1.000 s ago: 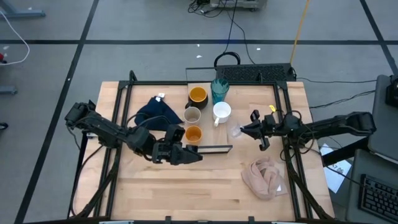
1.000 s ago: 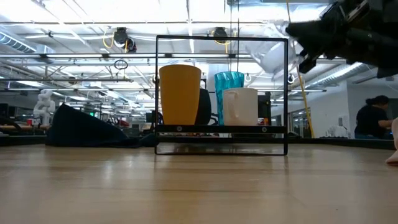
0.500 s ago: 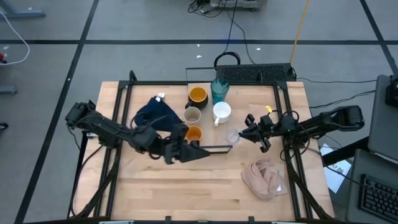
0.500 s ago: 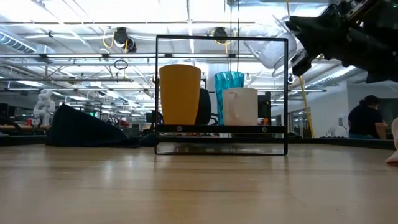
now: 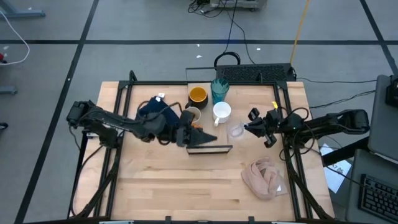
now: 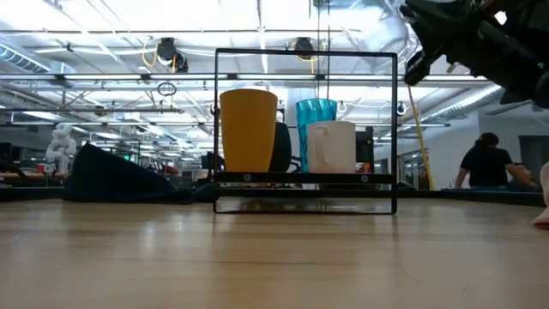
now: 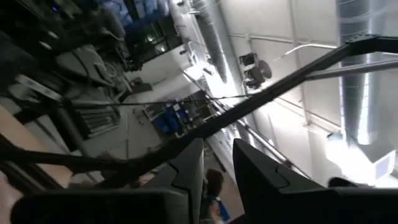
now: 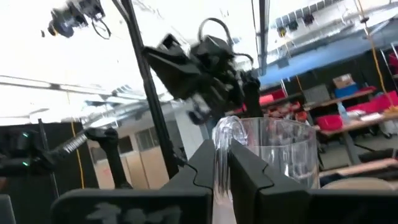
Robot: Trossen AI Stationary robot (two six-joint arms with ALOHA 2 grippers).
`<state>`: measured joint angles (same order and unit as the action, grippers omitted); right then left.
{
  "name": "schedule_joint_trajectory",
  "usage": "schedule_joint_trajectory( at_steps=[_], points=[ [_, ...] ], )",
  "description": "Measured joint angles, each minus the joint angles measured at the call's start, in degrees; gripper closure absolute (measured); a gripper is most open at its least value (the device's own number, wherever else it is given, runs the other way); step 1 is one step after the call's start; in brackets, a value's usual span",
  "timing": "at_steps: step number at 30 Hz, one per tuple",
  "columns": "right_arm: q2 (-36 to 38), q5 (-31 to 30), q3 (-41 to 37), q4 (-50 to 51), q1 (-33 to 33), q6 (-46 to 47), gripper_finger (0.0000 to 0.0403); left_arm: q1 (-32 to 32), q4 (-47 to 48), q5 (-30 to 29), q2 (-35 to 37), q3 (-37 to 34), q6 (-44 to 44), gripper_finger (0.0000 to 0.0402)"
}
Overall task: Stack small to large cups/mugs on shelf
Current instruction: Put the transparent mug on the shelf
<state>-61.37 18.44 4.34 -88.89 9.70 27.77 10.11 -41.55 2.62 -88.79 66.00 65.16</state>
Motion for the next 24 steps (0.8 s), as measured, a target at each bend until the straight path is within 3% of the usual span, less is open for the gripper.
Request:
schedule_joint_trajectory(
  at_steps=[7, 14, 19, 24],
  points=[
    [5.65, 2.81, 0.08, -0.89, 0.00, 8.19, 0.0391, -5.01, -3.12, 7.38, 0.01, 0.00, 1.14, 0.0314],
    [11.29, 2.82, 0.50, -0.91, -2.76, 11.96, 0.0391, -5.60, -9.08, 8.59, 0.17, 0.01, 5.26, 0.0313],
    [12.82, 2.68, 2.32, -0.91, -3.09, 12.63, 0.0391, -4.30, -0.94, 11.80, 0.00, 0.00, 2.55, 0.0313],
    [12.86, 2.75, 5.46, -0.70, -3.07, 14.93, 0.0391, -3.98, 8.38, 9.35, 0.00, 0.00, -7.55, 0.0313]
  ],
)
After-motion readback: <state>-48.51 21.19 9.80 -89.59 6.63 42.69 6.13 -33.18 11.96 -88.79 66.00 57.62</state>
